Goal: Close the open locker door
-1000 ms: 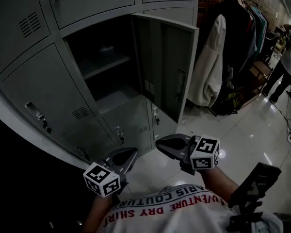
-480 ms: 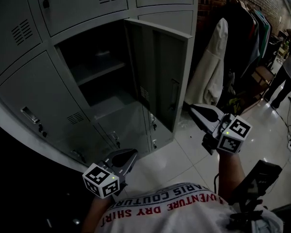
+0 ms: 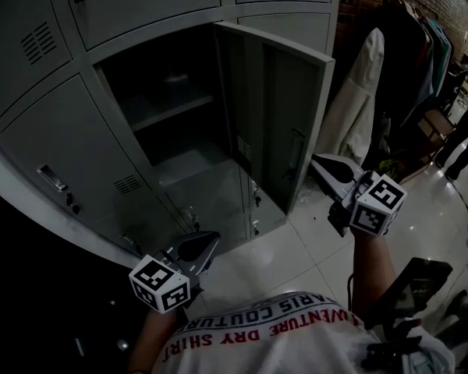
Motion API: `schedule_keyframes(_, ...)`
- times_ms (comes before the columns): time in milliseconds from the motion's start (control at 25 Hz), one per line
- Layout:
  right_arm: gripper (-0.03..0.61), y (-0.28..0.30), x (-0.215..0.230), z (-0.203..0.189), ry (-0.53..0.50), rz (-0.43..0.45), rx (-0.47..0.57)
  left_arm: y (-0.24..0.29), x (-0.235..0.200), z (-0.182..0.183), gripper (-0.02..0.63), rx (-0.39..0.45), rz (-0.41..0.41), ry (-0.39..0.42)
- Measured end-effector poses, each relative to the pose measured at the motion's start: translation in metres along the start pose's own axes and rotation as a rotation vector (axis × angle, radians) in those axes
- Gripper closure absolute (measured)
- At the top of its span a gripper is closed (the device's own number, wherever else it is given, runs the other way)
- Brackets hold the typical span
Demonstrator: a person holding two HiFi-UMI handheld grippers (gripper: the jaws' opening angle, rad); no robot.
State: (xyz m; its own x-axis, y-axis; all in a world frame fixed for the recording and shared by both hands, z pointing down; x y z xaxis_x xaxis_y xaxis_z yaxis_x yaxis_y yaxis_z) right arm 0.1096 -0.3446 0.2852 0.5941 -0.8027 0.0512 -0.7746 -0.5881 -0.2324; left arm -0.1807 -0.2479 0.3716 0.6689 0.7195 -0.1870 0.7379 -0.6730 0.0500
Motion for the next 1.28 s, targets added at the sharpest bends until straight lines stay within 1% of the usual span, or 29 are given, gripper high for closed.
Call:
schedule_keyframes(240,0.595,0.006,-0.016,-0.012,0.027,0.04,-0.021,0.0,-0.007,-0.003,0.611,-0.007,-0.005,-0.009)
schedule_keyframes(400,0.595,0.019,-0.036,-0.023,0.052,0.1,-0.032,-0.004,-0.011,-0.002,0.611,-0.001,-0.007,-0.014)
schedule_keyframes(520,0.595,0.036,-0.053,-0.032,0.076,0.159,-0.036,-0.013,-0.016,-0.003,0.611,0.005,0.008,-0.018)
schedule_keyframes(680,0.595,0.067,-0.077,-0.042,0.086,0.247,-0.043,-0.033,-0.025,-0.003,0.611,0.005,0.054,-0.019)
schedule_keyframes(840,0.595,0.106,-0.089,-0.055,0.097,0.321,-0.056,-0.059,-0.036,-0.002,0.611,0.023,0.12,-0.04)
schedule_keyframes(1000,0.595,0.144,-0.095,-0.058,0.08,0.355,-0.049,-0.082,-0.047,0.0,0.611,0.04,0.178,-0.051)
schedule_keyframes(1200,0.595,0.191,-0.112,-0.059,0.06,0.418,-0.028,-0.105,-0.057,0.001,0.611,0.047,0.238,-0.049)
schedule_keyframes(1280,0.595,0.208,-0.114,-0.062,0.037,0.424,-0.039,-0.112,-0.06,0.002,0.611,0.051,0.258,-0.05)
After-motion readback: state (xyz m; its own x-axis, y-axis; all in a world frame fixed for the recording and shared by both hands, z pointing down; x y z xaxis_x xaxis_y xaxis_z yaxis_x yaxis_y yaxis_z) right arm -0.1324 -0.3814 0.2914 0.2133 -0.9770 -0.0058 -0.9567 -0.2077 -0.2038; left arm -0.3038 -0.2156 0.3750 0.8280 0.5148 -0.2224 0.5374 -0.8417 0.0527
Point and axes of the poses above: the fingertips, and each gripper's own axes: y forward along the fingers, x to its right, z out of its top, the point moved 7 cm from there along -y, backward along the fingers, and after that the axes turned 10 degrees about x, right-handed, at the moved point
